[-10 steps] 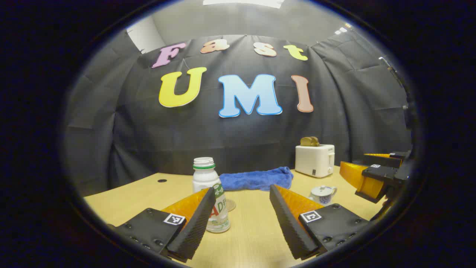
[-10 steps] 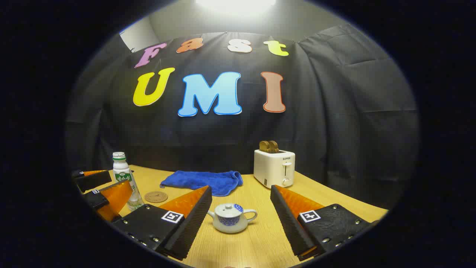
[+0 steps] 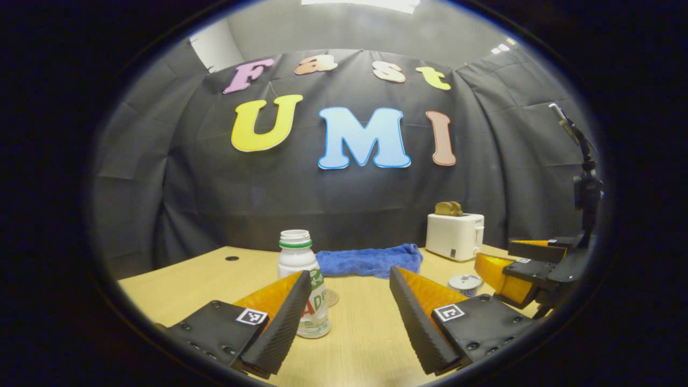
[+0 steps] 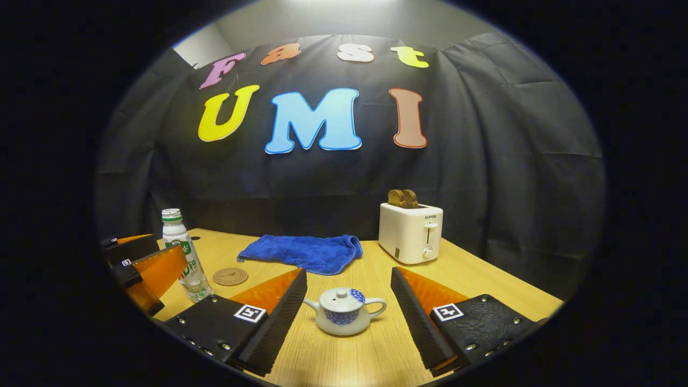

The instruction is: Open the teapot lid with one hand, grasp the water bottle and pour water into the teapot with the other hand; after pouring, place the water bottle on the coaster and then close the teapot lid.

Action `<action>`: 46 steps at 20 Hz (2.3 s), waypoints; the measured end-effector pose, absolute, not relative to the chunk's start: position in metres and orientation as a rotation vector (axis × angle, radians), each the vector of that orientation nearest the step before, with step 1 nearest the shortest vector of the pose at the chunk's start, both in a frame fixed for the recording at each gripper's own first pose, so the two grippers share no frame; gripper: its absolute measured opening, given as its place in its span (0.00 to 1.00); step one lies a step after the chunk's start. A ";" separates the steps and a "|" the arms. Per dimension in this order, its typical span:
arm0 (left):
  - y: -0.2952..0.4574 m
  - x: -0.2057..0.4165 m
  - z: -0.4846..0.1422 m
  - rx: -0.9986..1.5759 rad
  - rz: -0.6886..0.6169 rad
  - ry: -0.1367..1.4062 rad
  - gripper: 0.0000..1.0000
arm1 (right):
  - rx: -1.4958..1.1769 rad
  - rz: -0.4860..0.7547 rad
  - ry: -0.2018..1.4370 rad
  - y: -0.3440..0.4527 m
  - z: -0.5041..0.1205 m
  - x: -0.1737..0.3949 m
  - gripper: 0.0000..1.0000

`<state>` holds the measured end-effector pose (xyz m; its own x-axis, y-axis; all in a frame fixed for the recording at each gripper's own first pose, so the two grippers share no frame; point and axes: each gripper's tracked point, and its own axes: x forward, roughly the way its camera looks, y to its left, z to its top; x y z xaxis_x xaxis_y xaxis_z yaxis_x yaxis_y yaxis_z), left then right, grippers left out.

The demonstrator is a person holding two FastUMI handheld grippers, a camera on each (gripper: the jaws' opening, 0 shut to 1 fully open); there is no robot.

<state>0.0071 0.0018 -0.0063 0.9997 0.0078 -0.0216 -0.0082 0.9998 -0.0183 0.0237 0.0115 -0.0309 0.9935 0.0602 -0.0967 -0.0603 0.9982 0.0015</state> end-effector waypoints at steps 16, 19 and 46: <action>0.005 0.019 -0.030 -0.030 0.007 0.063 1.00 | -0.060 0.099 0.220 0.025 -0.071 0.070 0.60; 0.006 0.022 -0.035 -0.026 0.007 0.072 1.00 | -0.057 0.110 0.244 0.028 -0.078 0.075 0.60; 0.027 0.033 -0.058 -0.021 0.067 0.112 1.00 | -0.081 0.139 0.211 0.030 -0.075 0.081 0.06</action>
